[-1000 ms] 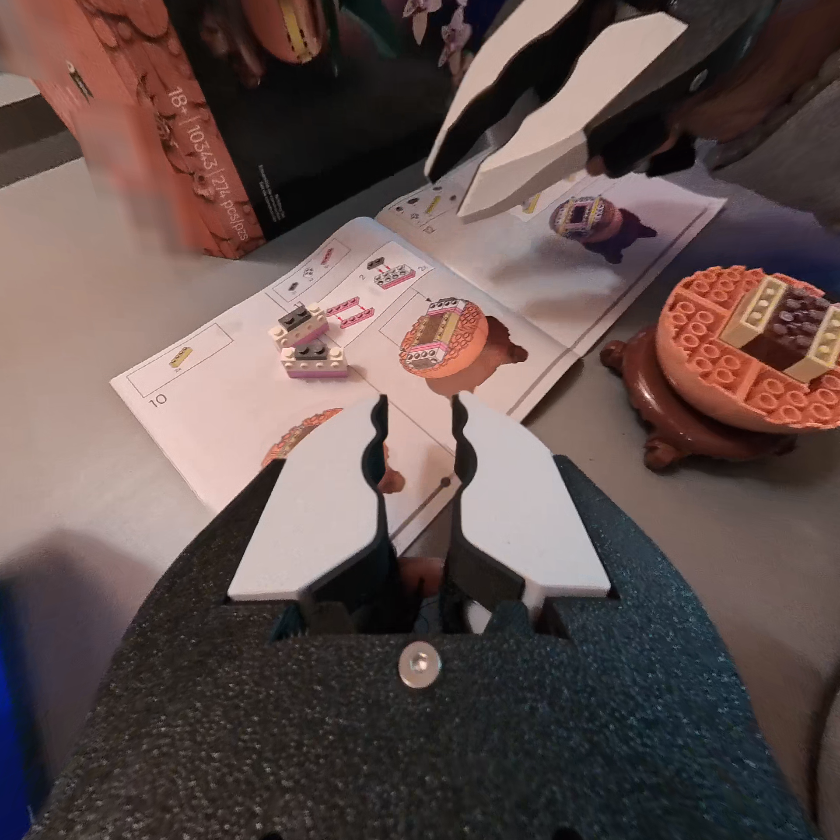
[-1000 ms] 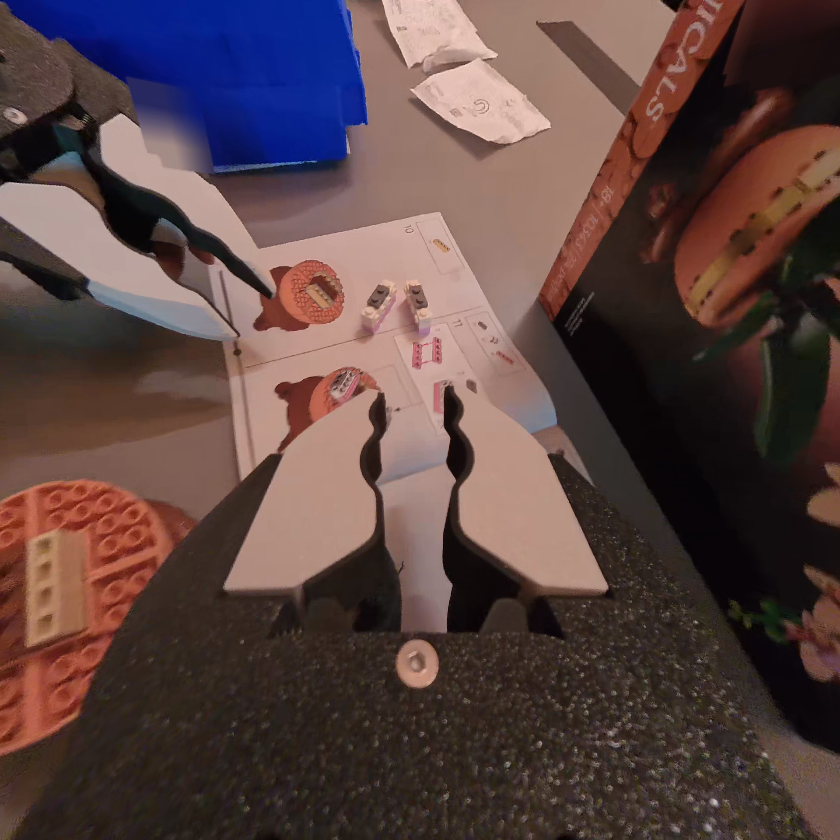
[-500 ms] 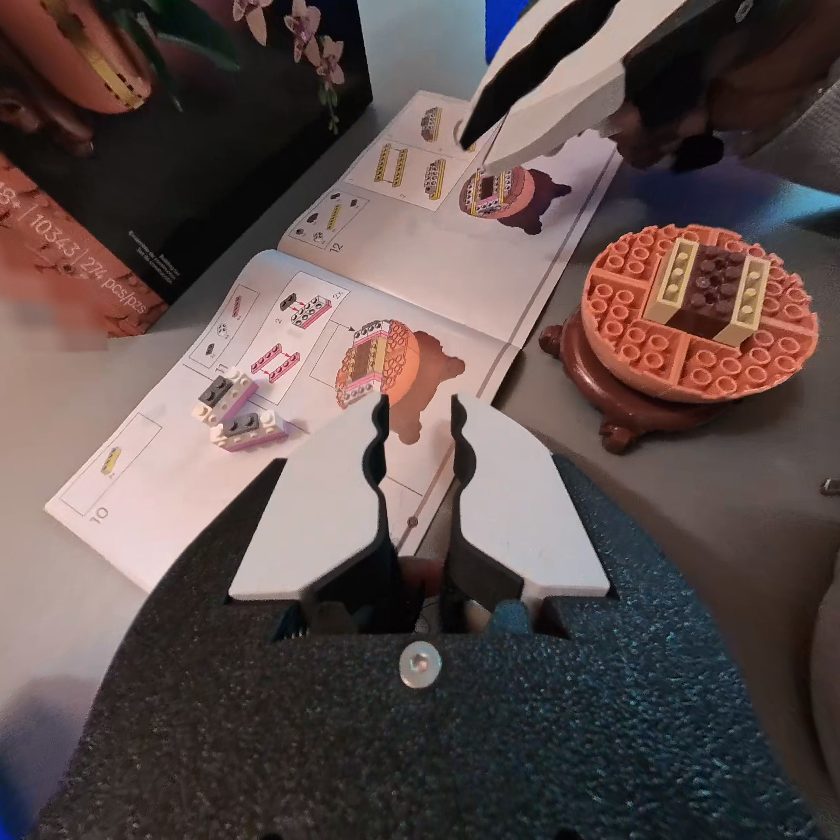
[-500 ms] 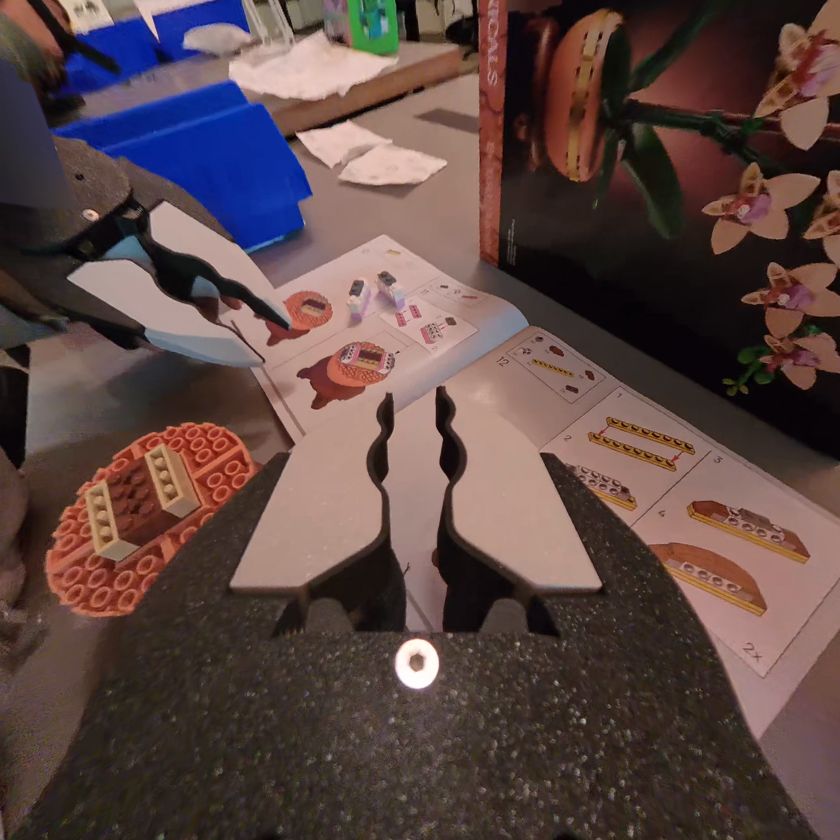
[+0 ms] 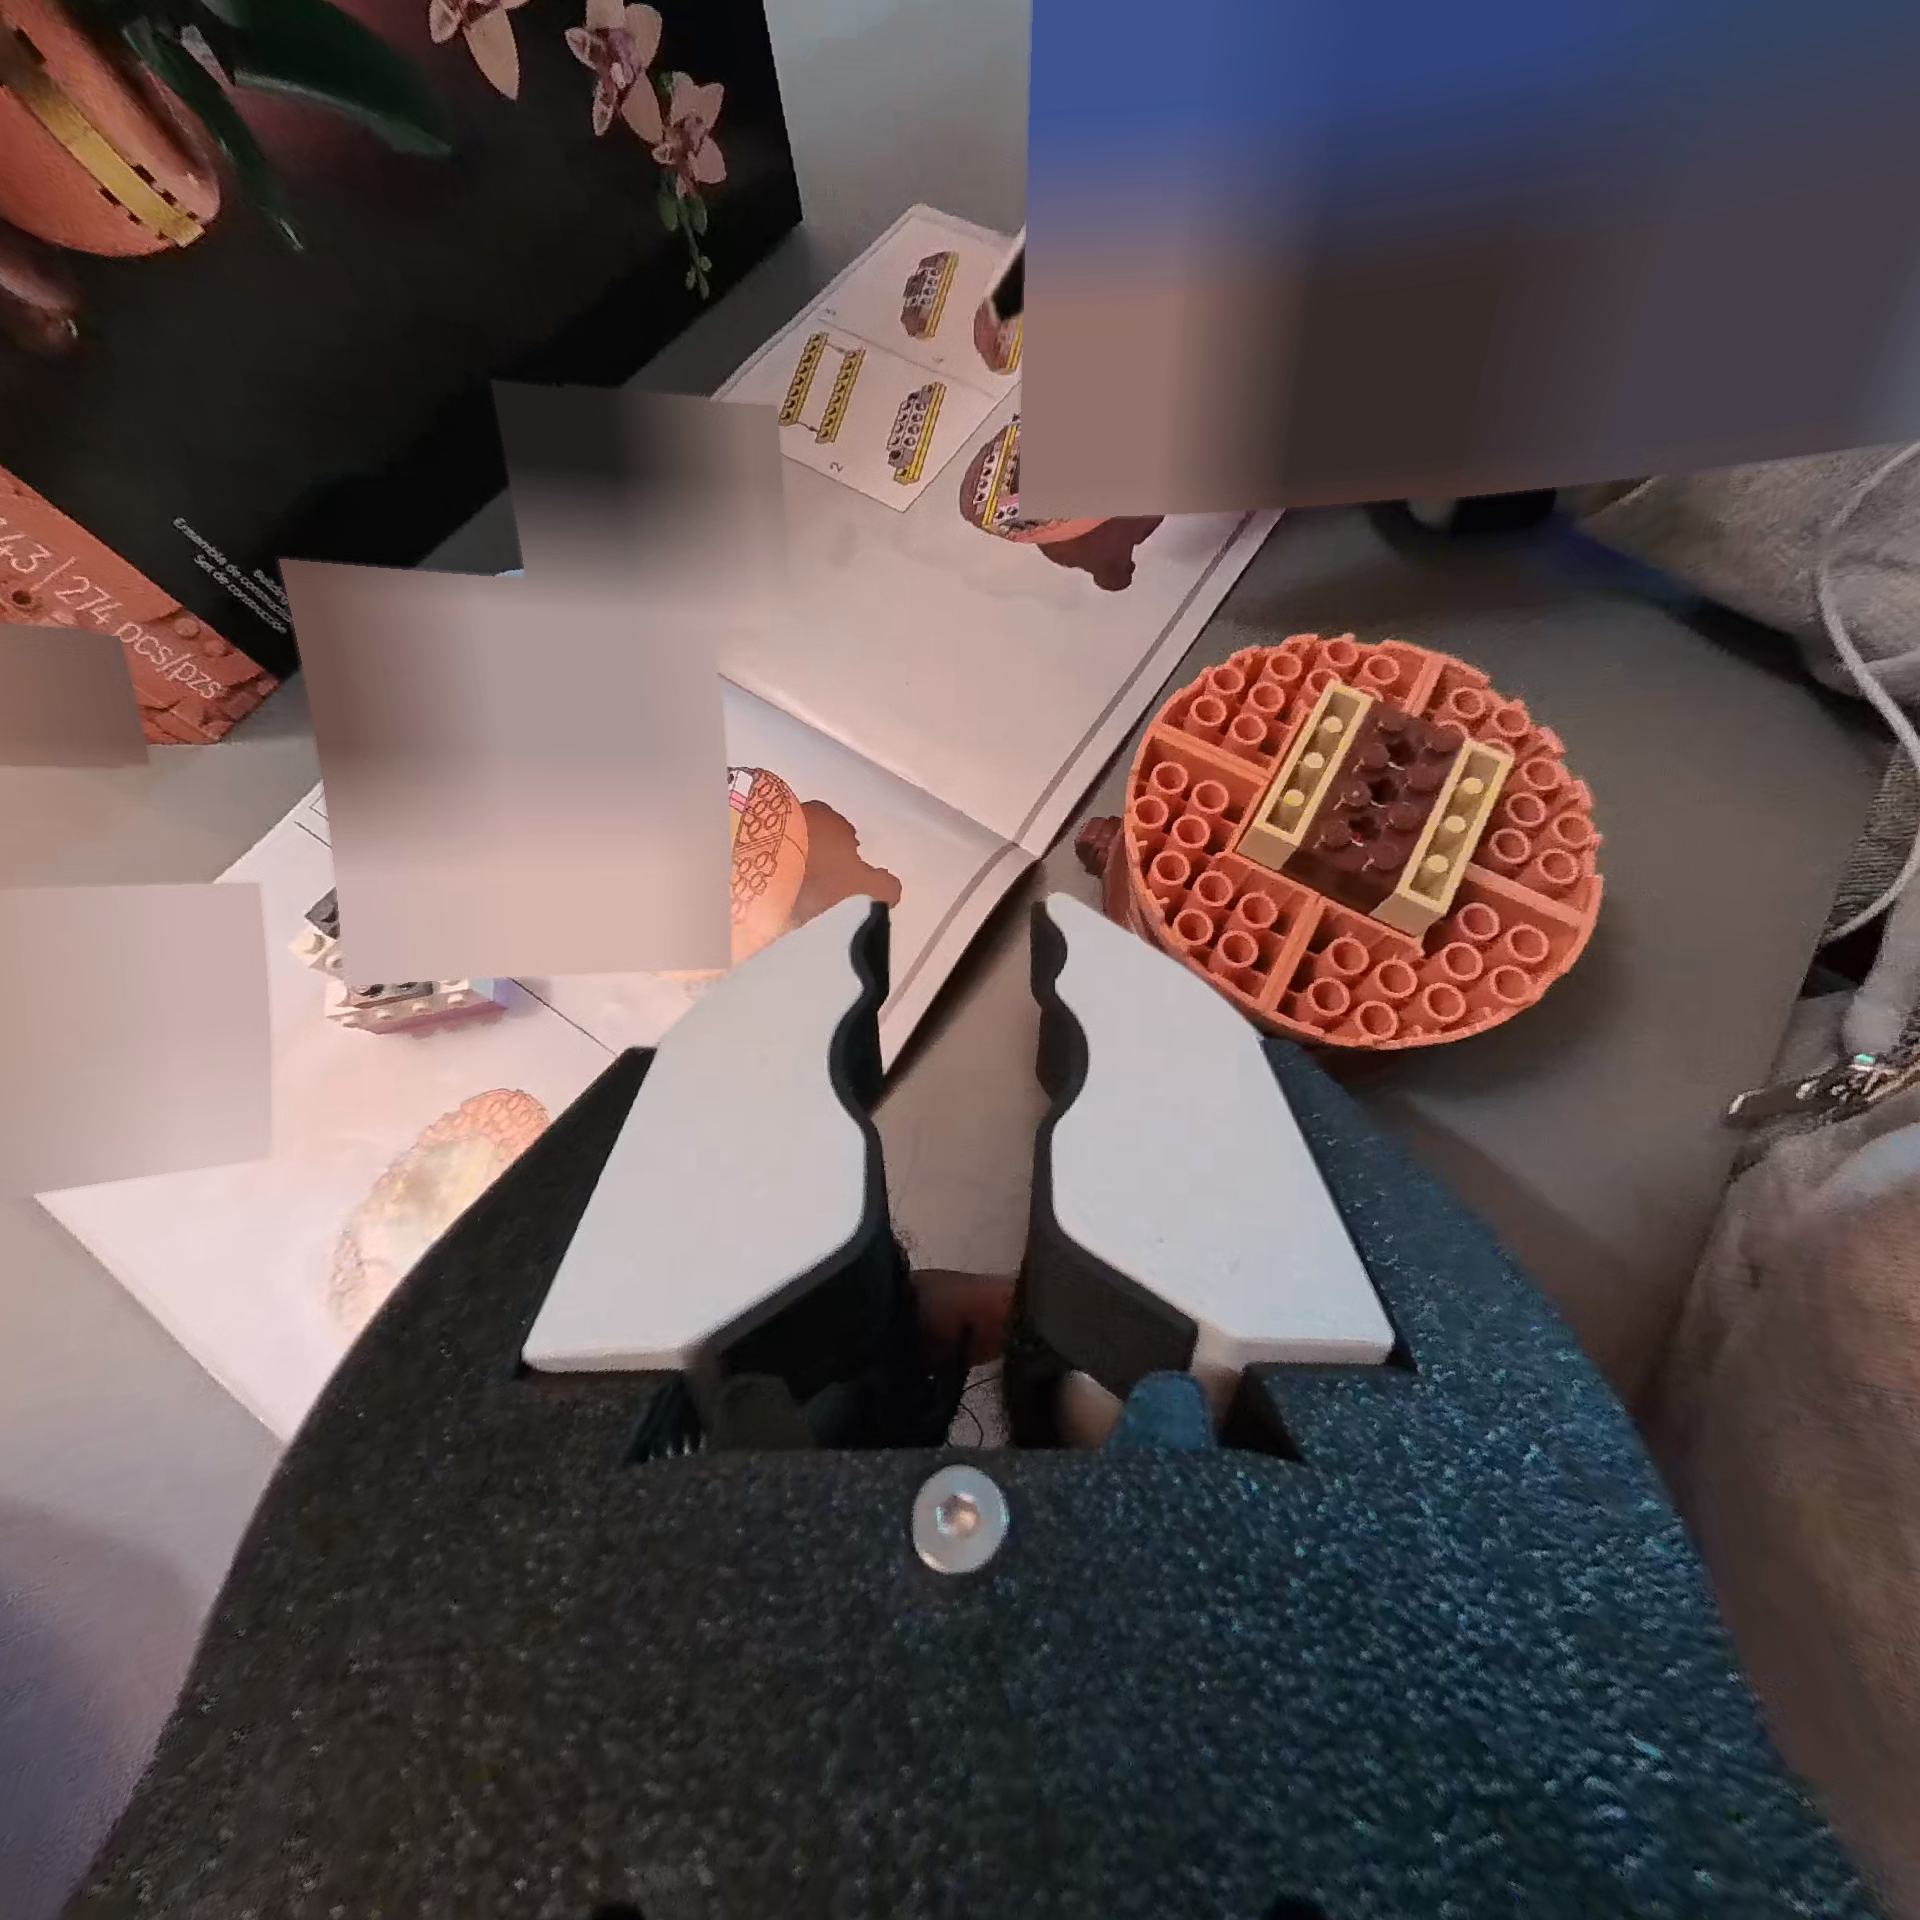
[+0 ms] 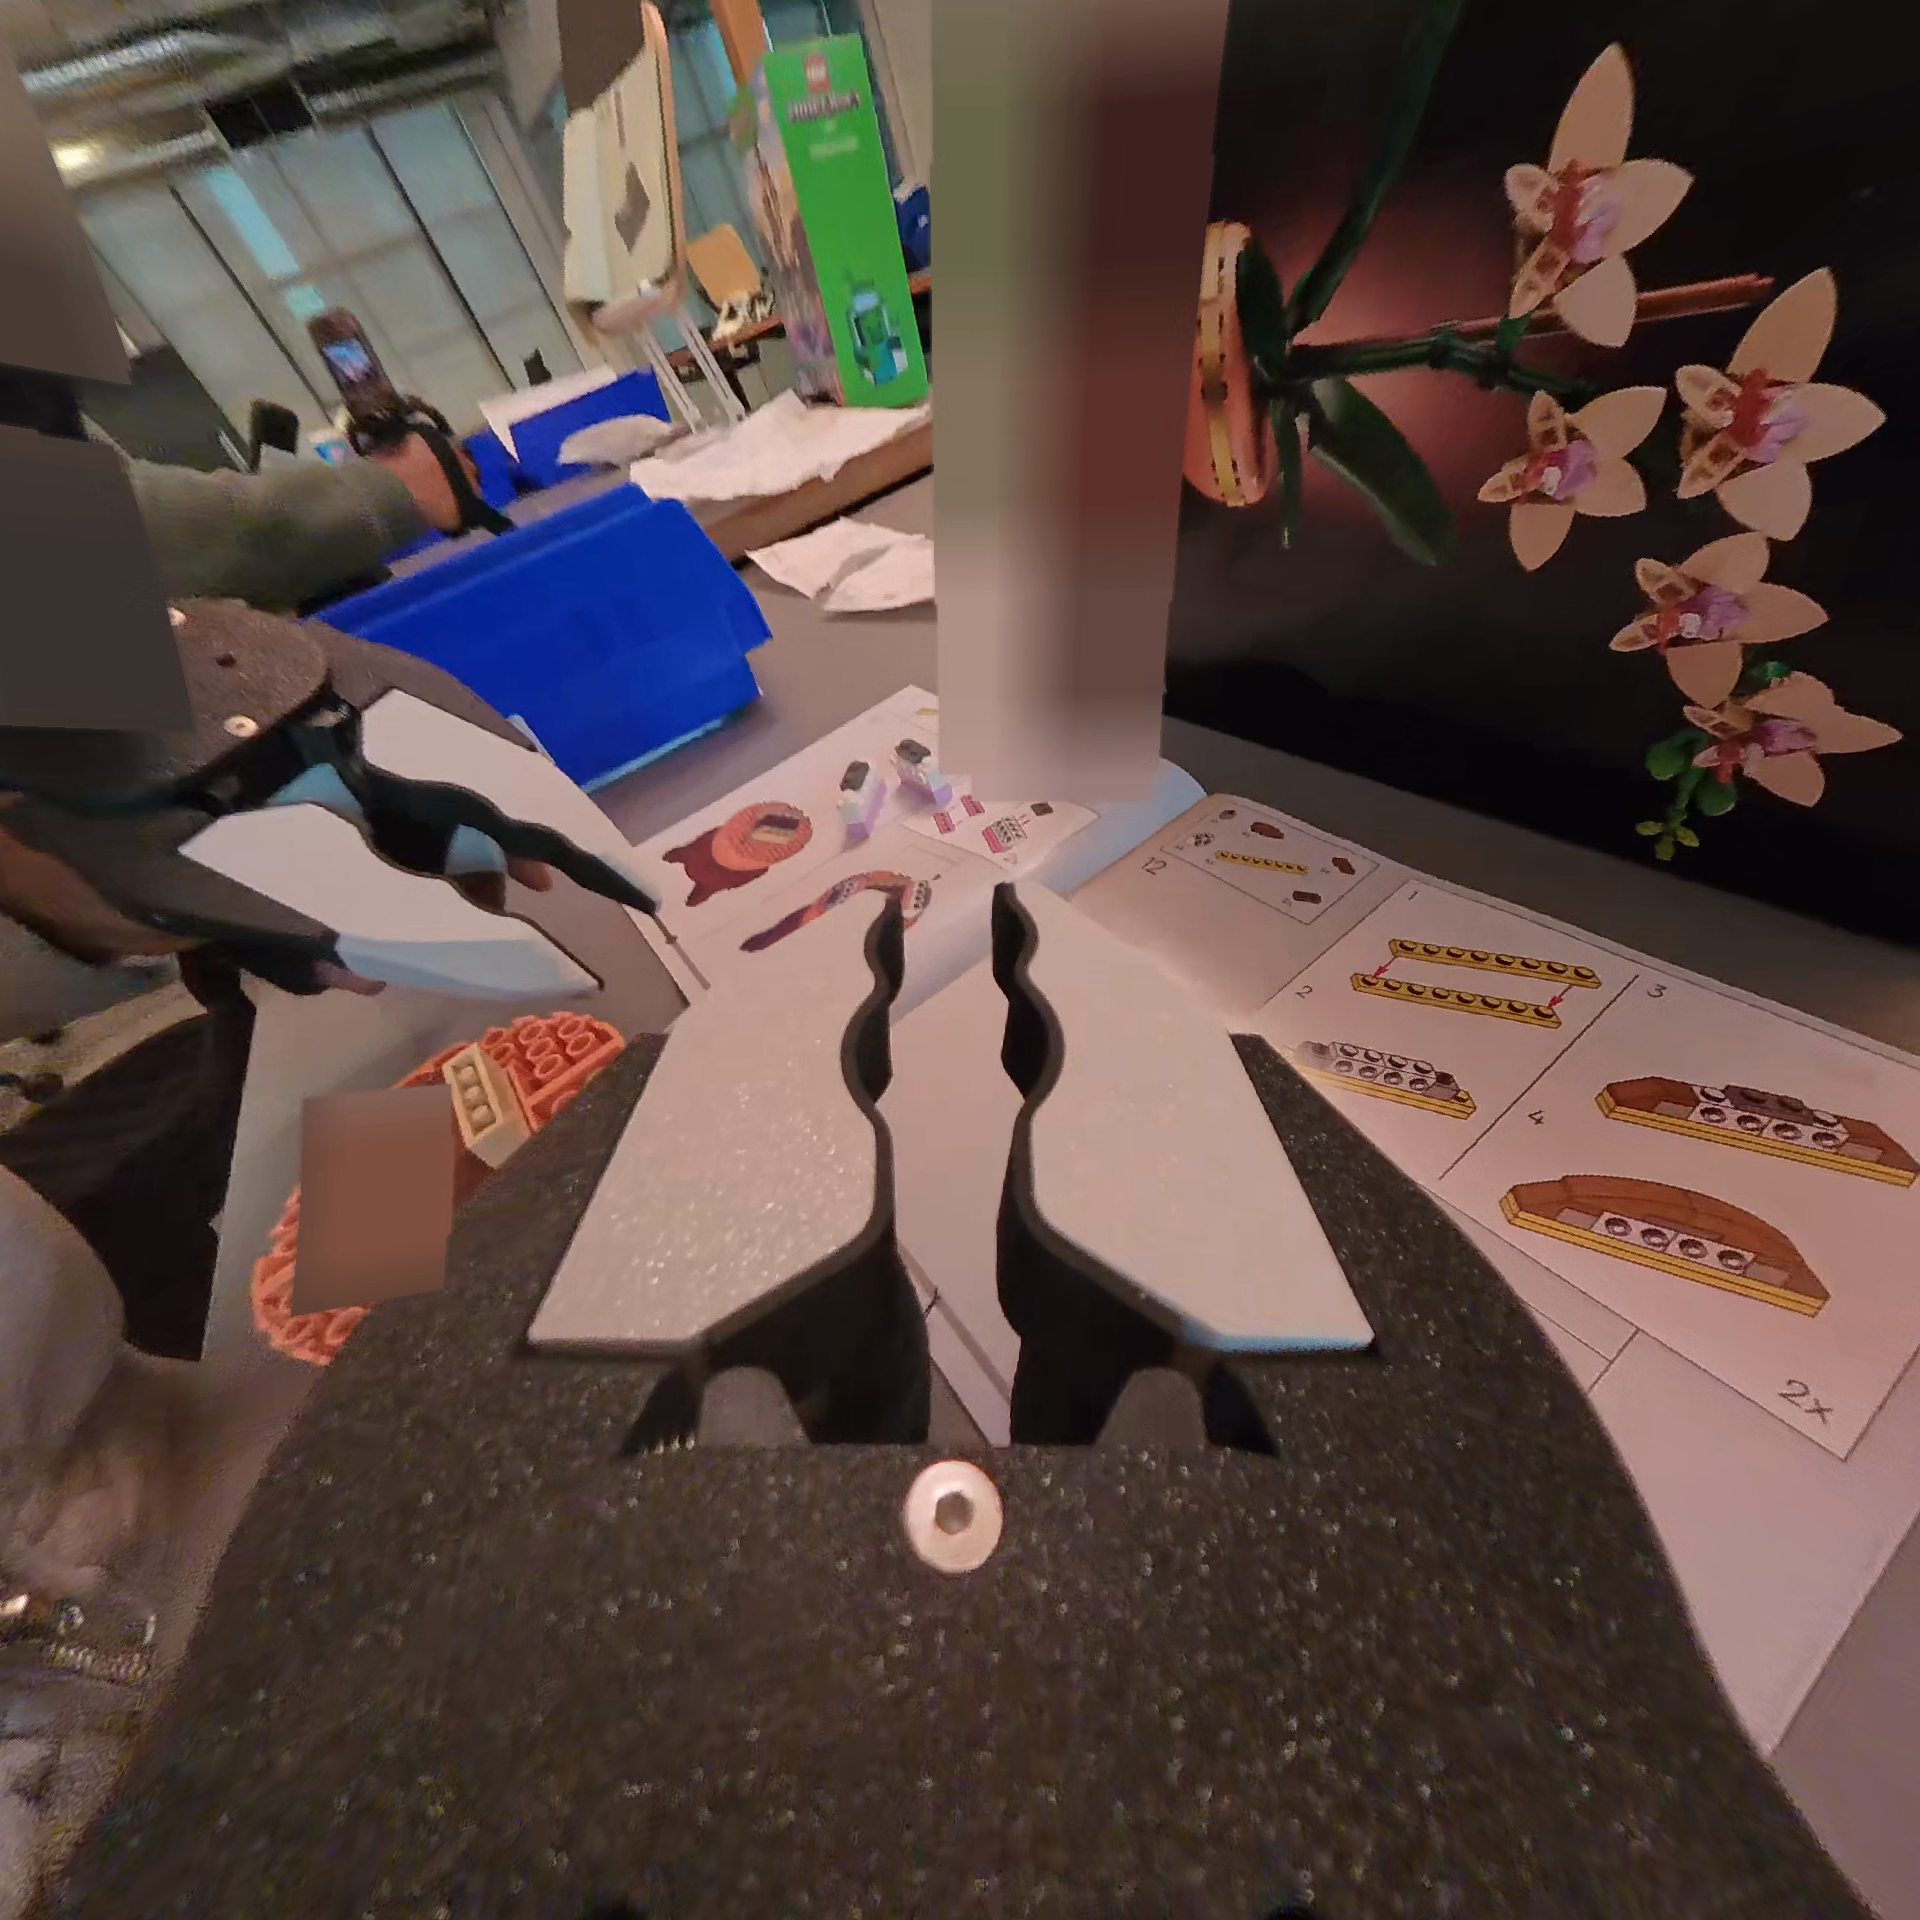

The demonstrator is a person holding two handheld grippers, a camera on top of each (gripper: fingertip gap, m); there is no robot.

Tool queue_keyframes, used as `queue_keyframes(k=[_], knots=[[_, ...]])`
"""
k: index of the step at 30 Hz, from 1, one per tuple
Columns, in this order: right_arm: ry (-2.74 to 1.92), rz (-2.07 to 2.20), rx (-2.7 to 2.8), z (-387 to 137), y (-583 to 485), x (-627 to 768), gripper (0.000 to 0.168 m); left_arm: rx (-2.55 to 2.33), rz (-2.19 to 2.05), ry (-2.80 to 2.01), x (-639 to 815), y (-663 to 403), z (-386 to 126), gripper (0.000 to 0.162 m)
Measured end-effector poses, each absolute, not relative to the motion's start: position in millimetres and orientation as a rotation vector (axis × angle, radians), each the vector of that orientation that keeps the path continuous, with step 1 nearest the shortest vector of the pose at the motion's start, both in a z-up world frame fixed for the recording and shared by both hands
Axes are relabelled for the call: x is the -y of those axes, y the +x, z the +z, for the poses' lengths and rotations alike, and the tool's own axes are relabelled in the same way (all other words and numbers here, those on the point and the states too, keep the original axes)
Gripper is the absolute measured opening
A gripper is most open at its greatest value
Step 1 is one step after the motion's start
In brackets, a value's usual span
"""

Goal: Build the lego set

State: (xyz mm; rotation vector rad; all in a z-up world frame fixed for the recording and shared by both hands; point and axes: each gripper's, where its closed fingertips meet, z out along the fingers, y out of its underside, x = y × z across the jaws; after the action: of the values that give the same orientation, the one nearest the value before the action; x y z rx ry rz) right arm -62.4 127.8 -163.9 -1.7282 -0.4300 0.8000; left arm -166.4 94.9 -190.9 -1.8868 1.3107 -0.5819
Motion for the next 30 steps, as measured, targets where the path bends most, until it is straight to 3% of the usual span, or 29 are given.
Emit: queue_keyframes(k=[6,14,20,25,30], knots=[[-1.686,0.801,0.435,-159,-62,-125,0.016,-1.307,-0.518,-1.891,-98,-171,-199,0.025],[-1.729,0.686,0.655,-171,-85,-117,0.032,-1.281,-0.415,-1.860,-115,-196,-203,0.026],[-1.768,0.574,0.875,-172,-108,-133,0.024,-1.253,-0.399,-1.844,-136,-206,-202,0.026],[-1.781,0.571,0.974,-182,-128,-154,0.017,-1.265,-0.417,-1.870,-146,-204,-214,0.008],[-1.813,0.600,1.025,-202,-141,-156,0.014,-1.234,-0.535,-1.897,-144,-198,-221,0.008]])
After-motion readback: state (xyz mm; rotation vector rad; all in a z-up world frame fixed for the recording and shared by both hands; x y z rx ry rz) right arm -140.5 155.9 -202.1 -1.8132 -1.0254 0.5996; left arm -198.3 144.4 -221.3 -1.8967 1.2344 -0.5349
